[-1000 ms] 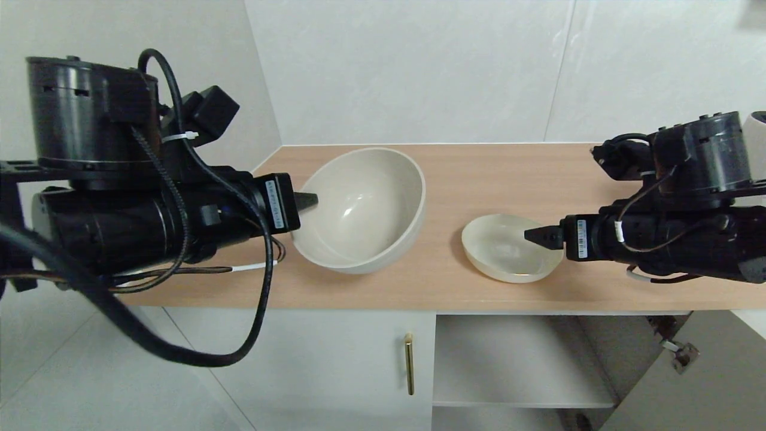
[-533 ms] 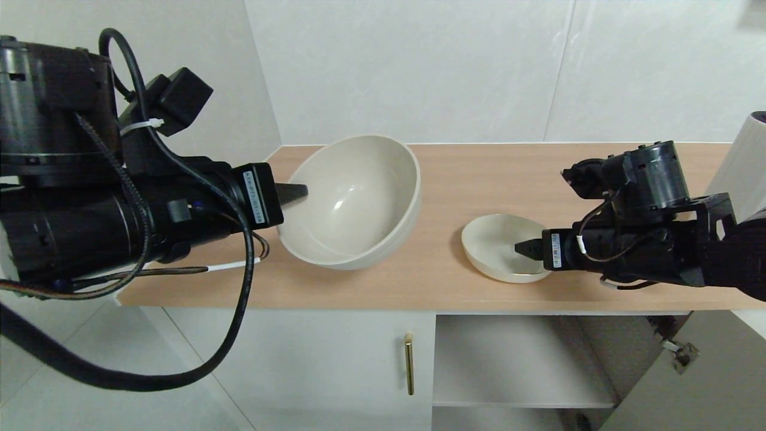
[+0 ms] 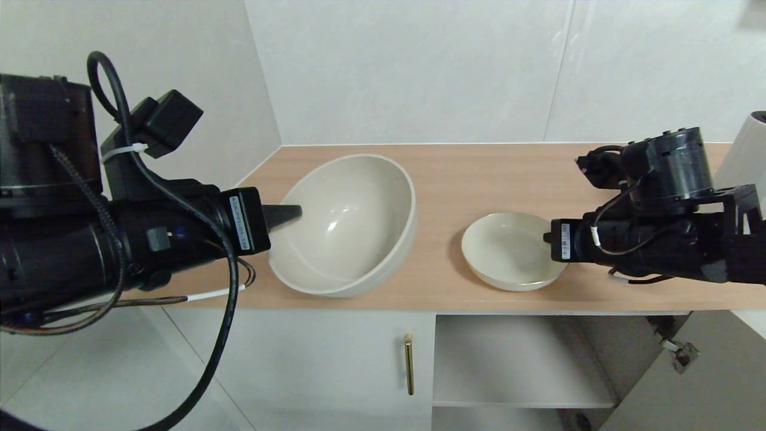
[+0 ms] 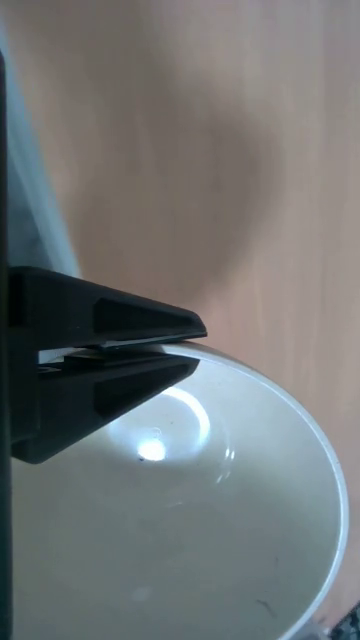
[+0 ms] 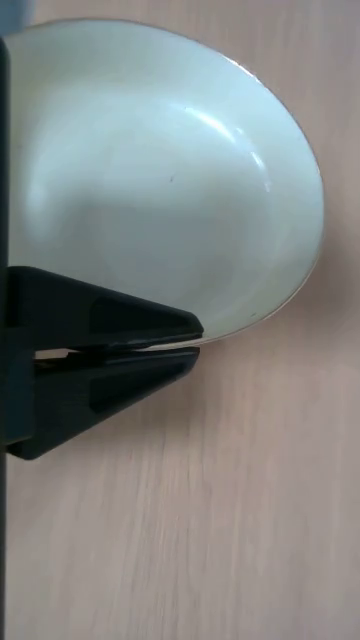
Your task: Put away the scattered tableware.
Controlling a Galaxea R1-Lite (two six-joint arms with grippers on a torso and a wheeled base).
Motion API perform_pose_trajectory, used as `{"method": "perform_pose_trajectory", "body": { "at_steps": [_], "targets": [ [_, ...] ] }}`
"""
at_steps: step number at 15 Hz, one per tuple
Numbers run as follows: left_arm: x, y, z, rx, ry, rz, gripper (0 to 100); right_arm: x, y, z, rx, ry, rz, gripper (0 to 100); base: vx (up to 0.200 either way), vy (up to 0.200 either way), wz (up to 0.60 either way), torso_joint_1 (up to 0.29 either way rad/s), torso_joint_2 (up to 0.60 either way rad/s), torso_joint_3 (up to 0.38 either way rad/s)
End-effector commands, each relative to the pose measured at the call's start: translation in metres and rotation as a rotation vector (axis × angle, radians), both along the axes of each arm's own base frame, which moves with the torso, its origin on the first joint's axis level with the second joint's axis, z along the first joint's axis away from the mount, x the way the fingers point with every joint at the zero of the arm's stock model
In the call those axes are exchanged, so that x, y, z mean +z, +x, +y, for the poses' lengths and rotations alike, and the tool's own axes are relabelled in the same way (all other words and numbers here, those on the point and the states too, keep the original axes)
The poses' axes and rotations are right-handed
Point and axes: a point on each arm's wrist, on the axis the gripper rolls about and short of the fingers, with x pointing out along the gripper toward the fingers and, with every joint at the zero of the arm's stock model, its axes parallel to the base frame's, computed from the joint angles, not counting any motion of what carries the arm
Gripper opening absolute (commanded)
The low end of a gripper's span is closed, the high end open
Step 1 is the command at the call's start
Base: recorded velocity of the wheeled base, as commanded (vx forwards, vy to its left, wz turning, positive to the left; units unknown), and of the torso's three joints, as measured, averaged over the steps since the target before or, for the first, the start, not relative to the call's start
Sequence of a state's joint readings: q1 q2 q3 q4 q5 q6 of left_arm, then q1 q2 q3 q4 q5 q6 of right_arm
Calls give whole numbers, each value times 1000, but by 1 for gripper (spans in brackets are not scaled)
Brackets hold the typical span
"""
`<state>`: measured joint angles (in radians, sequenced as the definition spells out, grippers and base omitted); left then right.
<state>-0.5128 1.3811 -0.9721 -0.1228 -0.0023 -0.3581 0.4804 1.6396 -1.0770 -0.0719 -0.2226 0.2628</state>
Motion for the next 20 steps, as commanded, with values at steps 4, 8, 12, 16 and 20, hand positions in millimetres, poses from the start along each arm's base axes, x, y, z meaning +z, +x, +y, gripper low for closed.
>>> {"method": "perform_pose_trajectory", "body": {
  "at_steps": [4, 8, 12, 16, 20],
  "targets": [
    [-12, -24, 13, -8, 8, 18, 0, 42, -59, -30, 16, 38, -31, 0, 0, 0, 0, 0, 0, 0],
    [-35, -37, 28, -98, -3, 95, 0, 35, -97, -45, 194, 96, 55, 0, 0, 0, 0, 0, 0, 0],
    [-39, -35, 33, -119, -16, 118, 0, 21, -100, -46, 196, 76, 100, 0, 0, 0, 0, 0, 0, 0],
    [-42, -32, 31, -120, -10, 134, 0, 16, -96, -44, 195, 63, 123, 0, -150, 0, 0, 10, 2, 1],
    [-44, -31, 30, -121, -6, 140, 0, 12, -94, -43, 192, 59, 134, 0, -200, 0, 0, -4, 0, 0]
  ]
}}
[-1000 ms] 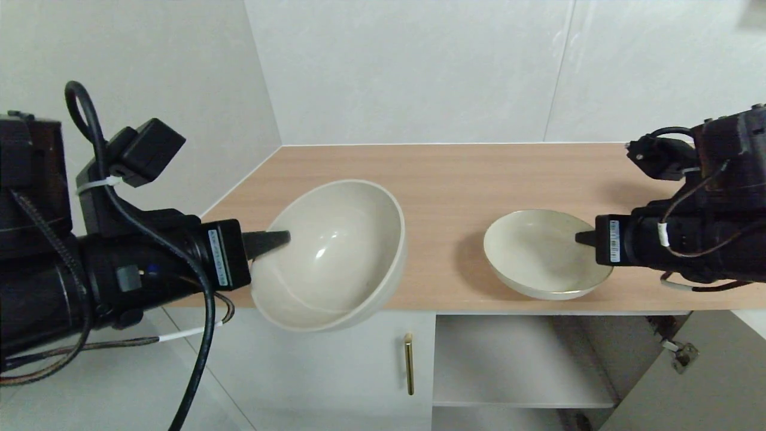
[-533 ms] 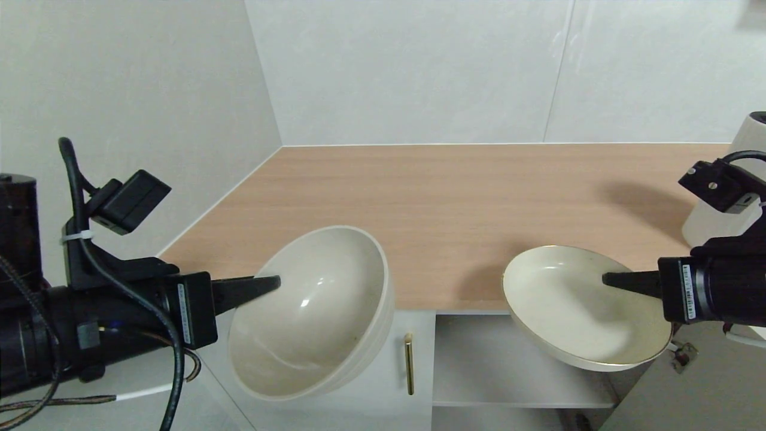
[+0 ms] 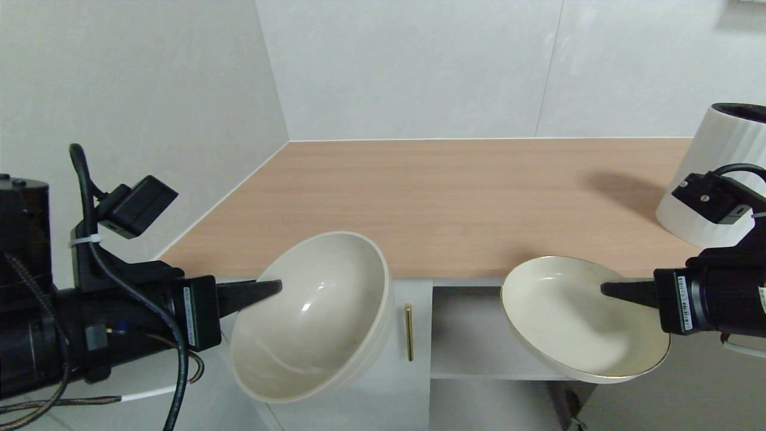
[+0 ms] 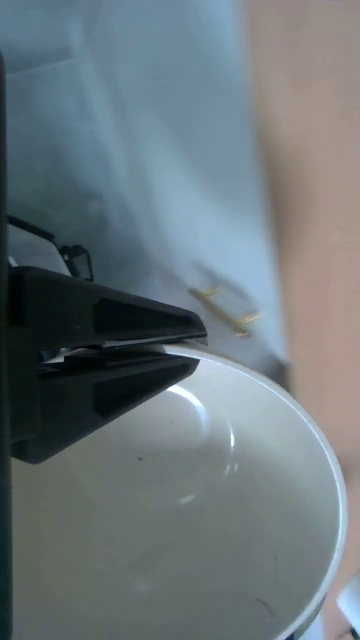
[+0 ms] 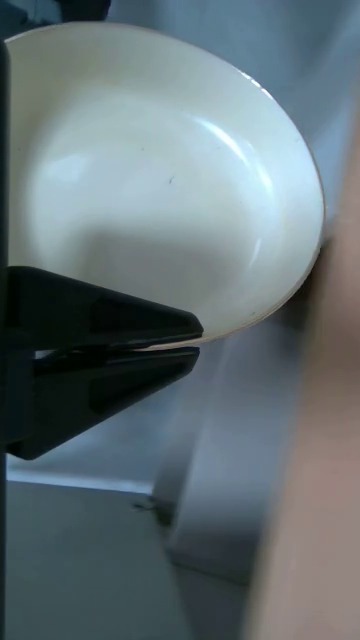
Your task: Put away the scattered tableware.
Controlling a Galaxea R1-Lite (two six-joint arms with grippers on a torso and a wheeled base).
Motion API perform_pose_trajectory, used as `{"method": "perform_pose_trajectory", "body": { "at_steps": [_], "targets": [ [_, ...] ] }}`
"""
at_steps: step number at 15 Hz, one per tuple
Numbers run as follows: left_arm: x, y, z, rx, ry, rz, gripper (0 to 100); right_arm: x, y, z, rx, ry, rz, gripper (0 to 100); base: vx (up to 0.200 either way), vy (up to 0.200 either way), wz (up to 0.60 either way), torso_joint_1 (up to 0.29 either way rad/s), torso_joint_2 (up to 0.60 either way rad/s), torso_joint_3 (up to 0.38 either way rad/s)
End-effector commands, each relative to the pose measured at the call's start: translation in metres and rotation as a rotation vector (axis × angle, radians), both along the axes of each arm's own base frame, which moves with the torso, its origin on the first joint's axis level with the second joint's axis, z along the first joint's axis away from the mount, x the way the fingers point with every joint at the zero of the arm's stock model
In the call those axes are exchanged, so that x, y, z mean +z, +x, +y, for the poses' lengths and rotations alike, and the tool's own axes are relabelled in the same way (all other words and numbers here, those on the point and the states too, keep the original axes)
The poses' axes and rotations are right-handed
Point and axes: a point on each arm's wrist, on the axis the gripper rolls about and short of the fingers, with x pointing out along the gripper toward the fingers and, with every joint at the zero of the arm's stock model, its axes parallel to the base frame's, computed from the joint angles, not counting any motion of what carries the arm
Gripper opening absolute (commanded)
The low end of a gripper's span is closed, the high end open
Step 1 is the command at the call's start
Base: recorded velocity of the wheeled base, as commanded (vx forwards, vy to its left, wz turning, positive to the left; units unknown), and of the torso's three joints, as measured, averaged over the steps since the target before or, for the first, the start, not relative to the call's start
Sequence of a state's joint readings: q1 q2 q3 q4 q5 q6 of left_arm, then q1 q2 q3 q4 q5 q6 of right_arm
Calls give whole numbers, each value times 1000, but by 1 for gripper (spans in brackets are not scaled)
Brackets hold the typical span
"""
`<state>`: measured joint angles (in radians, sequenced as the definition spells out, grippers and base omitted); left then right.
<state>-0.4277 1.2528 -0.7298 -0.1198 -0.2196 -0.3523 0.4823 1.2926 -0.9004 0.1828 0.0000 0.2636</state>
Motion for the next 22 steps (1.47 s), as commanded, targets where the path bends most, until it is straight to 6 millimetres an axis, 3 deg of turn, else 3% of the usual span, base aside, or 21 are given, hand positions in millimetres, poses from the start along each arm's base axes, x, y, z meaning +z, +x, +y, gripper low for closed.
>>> {"method": "perform_pose_trajectory", "body": {
  "at_steps": [1, 5, 12, 22],
  "targets": [
    [-2, 2, -1, 0, 4, 9, 0, -2, 2, 1, 1, -5, 10, 0, -200, 0, 0, 7, 7, -2],
    [-3, 3, -1, -1, 7, 14, 0, -6, 7, -1, -19, 5, -4, 0, 0, 0, 0, 0, 0, 0],
    [-8, 7, -3, -1, 16, 33, 0, -29, 31, 2, -59, 15, -35, 0, 0, 0, 0, -11, 33, 21],
    [-10, 9, -4, -1, 22, 46, 0, -36, 36, 4, -60, 3, -9, 0, 0, 0, 0, -142, 433, 291]
  ]
}}
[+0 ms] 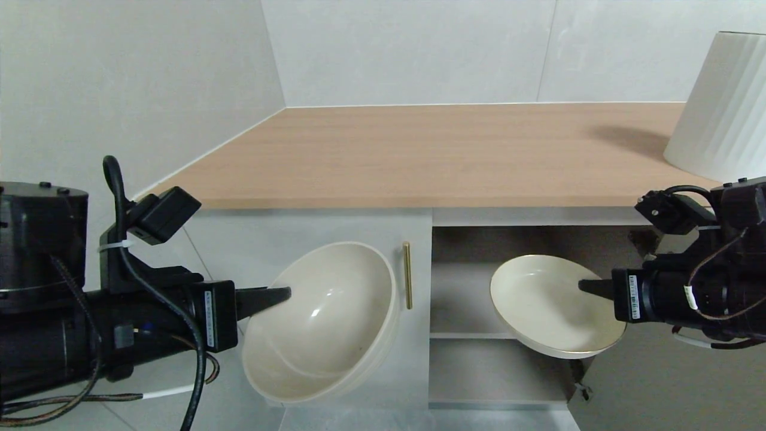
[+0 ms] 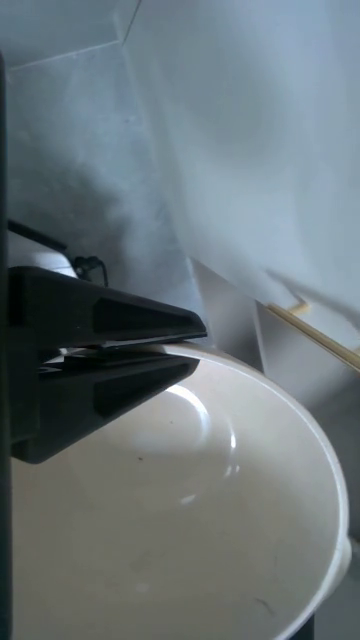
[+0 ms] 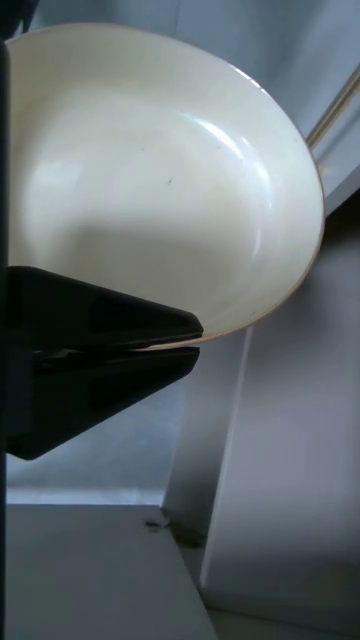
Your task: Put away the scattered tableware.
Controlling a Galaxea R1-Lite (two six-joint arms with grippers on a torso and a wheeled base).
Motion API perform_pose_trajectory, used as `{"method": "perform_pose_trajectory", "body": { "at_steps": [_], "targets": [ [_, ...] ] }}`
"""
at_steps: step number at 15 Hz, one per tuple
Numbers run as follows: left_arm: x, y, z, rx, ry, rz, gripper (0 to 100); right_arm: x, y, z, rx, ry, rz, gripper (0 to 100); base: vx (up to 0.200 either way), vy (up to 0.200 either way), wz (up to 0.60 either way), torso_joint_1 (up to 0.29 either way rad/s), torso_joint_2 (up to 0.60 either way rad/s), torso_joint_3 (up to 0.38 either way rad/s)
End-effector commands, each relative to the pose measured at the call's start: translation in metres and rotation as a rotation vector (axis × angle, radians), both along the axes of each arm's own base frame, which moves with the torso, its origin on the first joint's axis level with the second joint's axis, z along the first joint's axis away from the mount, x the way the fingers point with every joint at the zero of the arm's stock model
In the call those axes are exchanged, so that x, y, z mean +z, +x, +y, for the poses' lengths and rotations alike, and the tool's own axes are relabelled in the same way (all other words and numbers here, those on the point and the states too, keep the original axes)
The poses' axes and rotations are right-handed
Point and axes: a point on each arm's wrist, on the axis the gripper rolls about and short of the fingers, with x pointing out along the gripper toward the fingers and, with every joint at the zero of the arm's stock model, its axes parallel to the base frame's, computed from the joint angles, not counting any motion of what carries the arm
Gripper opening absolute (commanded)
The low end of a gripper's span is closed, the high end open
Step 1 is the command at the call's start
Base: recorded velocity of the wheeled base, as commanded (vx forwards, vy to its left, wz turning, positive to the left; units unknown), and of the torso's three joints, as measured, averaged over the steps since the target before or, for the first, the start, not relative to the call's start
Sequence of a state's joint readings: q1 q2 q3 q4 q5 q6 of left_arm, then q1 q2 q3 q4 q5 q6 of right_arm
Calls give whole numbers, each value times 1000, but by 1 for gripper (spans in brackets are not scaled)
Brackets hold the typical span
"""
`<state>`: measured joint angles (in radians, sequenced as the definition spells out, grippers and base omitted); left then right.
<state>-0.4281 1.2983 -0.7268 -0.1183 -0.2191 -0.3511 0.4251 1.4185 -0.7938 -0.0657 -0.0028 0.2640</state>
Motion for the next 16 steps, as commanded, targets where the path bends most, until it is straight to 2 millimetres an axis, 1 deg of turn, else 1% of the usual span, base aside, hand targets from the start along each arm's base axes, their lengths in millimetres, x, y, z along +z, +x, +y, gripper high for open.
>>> {"method": "perform_pose_trajectory", "body": {
  "at_steps": [1, 3, 7, 8, 10, 11, 12, 13, 14, 15, 16],
  "targets": [
    [0, 1, 0, 0, 0, 1, 0, -3, 2, 1, 1, -5, 11, 0, 0, 0, 0, -105, 437, 330],
    [0, 1, 0, 0, 0, 1, 0, -4, 3, 1, 0, -8, 16, 0, 0, 0, 0, -71, 369, 288],
    [-1, 1, 0, 1, 2, 3, 0, -11, 9, 4, 0, -20, 43, 0, 0, 0, 0, -25, 86, 49],
    [-1, 1, -1, 0, 1, 4, 0, -16, 12, 5, -1, -27, 61, 0, 0, 0, 0, 0, 0, 0],
    [-1, 1, -1, 0, 2, 5, 0, -41, 29, 12, -4, -66, 149, 0, 0, 0, 0, 0, 0, 0],
    [-1, 1, -1, 0, 2, 5, 0, -41, 29, 12, -4, -66, 149, 0, 0, 0, 0, 0, 0, 0],
    [-3, 2, -1, 0, 5, 11, 0, -77, 60, 18, -37, -81, 200, 0, 0, 0, 0, 0, 0, 0],
    [-3, 2, -1, 0, 5, 11, 0, -92, 70, 18, -49, -84, 211, 0, 0, 0, 0, 0, 0, 0],
    [-3, 3, -1, 0, 5, 12, 0, -113, 82, 18, -67, -82, 216, 0, 0, 0, 0, 0, 0, 0],
    [-3, 3, -1, 0, 5, 12, 0, -128, 91, 19, -83, -73, 210, 0, 0, 0, 0, 0, 0, 0],
    [-3, 3, -1, 0, 5, 12, 0, -136, 96, 20, -93, -59, 204, 0, 0, 0, 0, 0, 0, 0]
  ]
}}
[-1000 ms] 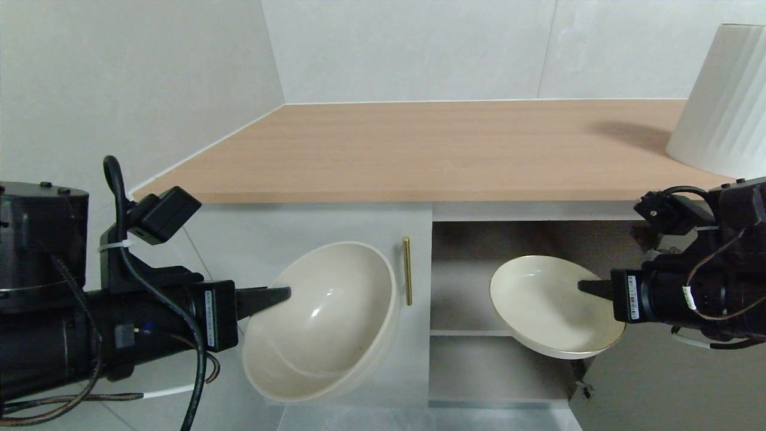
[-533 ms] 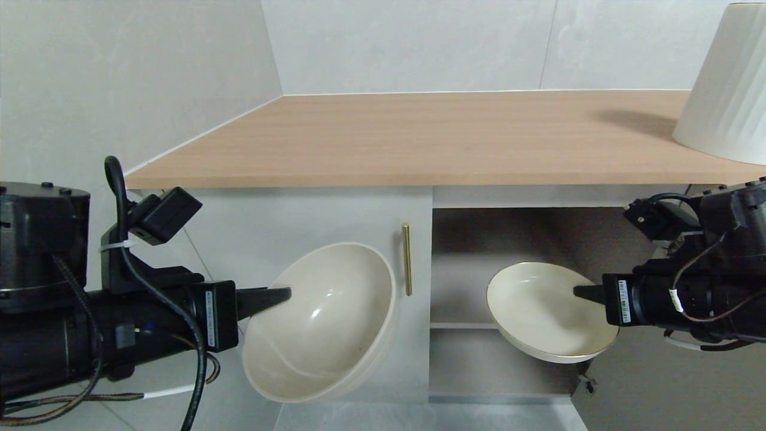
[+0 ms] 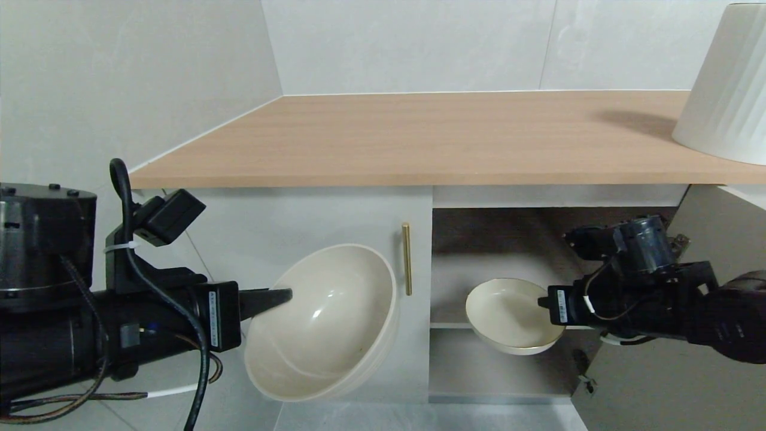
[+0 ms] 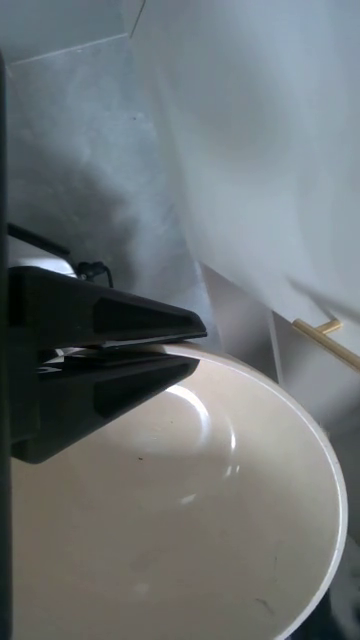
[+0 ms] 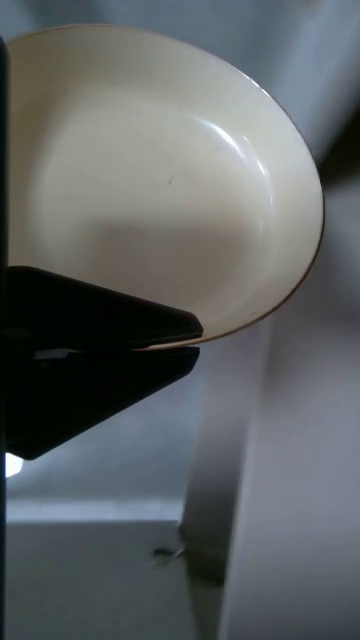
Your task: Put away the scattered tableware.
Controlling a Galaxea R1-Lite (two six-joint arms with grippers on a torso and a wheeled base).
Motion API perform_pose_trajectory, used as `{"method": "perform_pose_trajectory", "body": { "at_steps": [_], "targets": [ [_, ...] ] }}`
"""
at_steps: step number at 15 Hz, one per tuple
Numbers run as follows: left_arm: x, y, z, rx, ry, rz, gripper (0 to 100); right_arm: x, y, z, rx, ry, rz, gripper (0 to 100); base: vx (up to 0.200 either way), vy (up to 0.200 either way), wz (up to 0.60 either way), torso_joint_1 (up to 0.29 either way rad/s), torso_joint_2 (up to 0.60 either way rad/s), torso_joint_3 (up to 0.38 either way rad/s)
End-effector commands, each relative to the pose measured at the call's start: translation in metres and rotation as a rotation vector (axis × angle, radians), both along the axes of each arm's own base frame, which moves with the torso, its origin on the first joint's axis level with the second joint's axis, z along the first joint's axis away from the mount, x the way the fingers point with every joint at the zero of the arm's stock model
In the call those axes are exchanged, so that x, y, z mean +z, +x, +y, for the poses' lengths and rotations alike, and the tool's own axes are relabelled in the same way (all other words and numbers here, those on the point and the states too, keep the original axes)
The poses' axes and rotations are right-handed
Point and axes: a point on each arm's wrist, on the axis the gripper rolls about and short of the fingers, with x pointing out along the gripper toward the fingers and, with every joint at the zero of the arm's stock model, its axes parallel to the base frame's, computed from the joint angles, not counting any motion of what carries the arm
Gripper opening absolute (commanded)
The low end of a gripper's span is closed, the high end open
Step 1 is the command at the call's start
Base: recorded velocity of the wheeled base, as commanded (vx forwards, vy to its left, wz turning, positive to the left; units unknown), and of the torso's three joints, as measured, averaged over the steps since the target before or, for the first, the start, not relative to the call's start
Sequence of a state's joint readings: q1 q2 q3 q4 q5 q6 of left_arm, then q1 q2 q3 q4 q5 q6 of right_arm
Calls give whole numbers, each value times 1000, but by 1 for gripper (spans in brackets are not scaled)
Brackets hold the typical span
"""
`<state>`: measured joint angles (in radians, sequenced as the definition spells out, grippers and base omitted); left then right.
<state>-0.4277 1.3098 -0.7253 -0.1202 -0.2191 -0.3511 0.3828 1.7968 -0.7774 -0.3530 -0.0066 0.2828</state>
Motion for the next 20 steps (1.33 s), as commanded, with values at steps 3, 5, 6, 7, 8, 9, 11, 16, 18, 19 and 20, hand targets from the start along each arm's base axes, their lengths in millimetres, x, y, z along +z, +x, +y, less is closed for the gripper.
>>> {"method": "perform_pose_trajectory", "body": {
  "at_steps": [3, 5, 6, 7, 8, 9, 11, 16, 18, 19, 20],
  "targets": [
    [0, 0, 0, -2, 1, 2, 0, -81, 35, 2, -88, -45, 88, 0, 0, 0, 0, 0, 0, 0],
    [0, 0, -1, -3, 1, 2, 0, -102, 53, -1, -171, -40, 33, 0, 0, 0, 0, 0, 0, 0],
    [-2, 1, -1, -3, 3, 8, 0, -117, 67, -3, -228, -21, -15, 0, 0, 0, 0, 0, 0, 0],
    [-2, 1, -1, -3, 4, 10, 0, -126, 76, -2, -259, -33, -34, 0, 0, 0, 0, 0, 0, 0],
    [-3, 2, -2, -3, 5, 12, 0, -129, 81, -3, -283, -45, -42, 0, 0, 0, 0, 0, 0, 0],
    [-4, 3, -2, -3, 7, 16, 0, -135, 94, -4, -335, -66, -70, 0, 0, 0, 0, 0, 0, 0],
    [-4, 3, -2, -5, 8, 17, 0, -141, 103, -7, -360, -73, -77, 0, 0, 0, 0, 0, 0, 0],
    [-4, 3, -2, -6, 9, 17, 0, -145, 124, -9, -432, -88, -131, 0, 0, 0, 0, 0, 0, 0],
    [-4, 3, -2, -6, 9, 17, 0, -144, 129, -8, -444, -73, -143, 0, 0, 0, 0, 0, 0, 0],
    [-5, 2, -2, -6, 10, 19, 0, -142, 131, -8, -453, -59, -151, 0, 0, 0, 0, 0, 0, 0],
    [-5, 2, -2, -6, 10, 19, 0, -142, 131, -8, -454, -58, -151, 0, 0, 0, 0, 0, 0, 0]
  ]
}}
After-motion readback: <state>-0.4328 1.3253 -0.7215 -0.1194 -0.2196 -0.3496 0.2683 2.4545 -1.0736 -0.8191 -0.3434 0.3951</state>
